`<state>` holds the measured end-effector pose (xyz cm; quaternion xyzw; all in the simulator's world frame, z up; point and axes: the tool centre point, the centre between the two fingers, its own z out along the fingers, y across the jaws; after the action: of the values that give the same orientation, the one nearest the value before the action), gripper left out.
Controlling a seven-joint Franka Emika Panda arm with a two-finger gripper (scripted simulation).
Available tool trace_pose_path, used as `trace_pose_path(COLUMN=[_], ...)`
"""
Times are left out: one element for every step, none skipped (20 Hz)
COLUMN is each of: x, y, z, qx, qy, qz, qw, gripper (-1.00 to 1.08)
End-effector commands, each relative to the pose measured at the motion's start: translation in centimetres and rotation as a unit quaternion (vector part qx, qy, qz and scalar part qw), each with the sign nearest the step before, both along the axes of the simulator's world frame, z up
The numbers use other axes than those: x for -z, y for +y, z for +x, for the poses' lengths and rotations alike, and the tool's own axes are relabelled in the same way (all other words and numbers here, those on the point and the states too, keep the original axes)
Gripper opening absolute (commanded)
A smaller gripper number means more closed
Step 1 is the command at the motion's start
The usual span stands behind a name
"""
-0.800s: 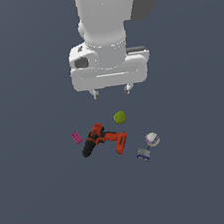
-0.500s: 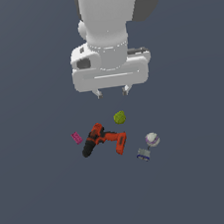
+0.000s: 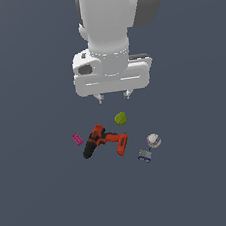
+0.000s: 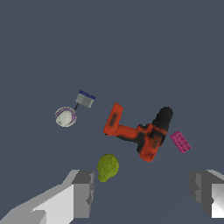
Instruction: Pick up a designated object from a clutter of objects.
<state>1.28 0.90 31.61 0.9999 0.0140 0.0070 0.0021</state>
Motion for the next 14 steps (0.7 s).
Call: trace_pose_path(x=[0.9, 1.3, 1.9, 2.4, 3.0, 3.7, 4.5, 5.3, 6.1, 7.1, 8.0, 9.1, 10.2, 11.3], y=[-0.4, -0.6, -0.8, -1.0, -1.3, -1.6, -1.9, -2.3, -2.7, -3.2, -3.6, -4.2, -4.7, -5.3], z=[0.4, 0.5, 0.8, 1.0, 1.2, 1.4, 1.7, 1.9, 2.2, 2.4, 2.7, 2.9, 3.1, 3.3], qx=[0.008, 0.012, 0.016, 0.022, 0.027, 0.034, 0.04, 0.048, 0.056, 0.065, 0.074, 0.084, 0.095, 0.105], qy=[0.0, -0.001, -0.002, -0.002, -0.003, -0.004, -0.005, -0.006, -0.007, -0.008, -0.009, -0.01, -0.011, -0.013], qz=[0.003, 0.005, 0.007, 0.009, 0.011, 0.013, 0.015, 0.017, 0.02, 0.022, 0.024, 0.027, 0.029, 0.031], qw=[1.0, 0.9999, 0.9998, 0.9997, 0.9996, 0.9993, 0.9991, 0.9987, 0.9982, 0.9976, 0.9969, 0.9961, 0.995, 0.9939], gripper=[0.68, 0.68, 0.68, 0.68, 0.68, 0.68, 0.68, 0.68, 0.68, 0.68, 0.68, 0.68, 0.68, 0.68])
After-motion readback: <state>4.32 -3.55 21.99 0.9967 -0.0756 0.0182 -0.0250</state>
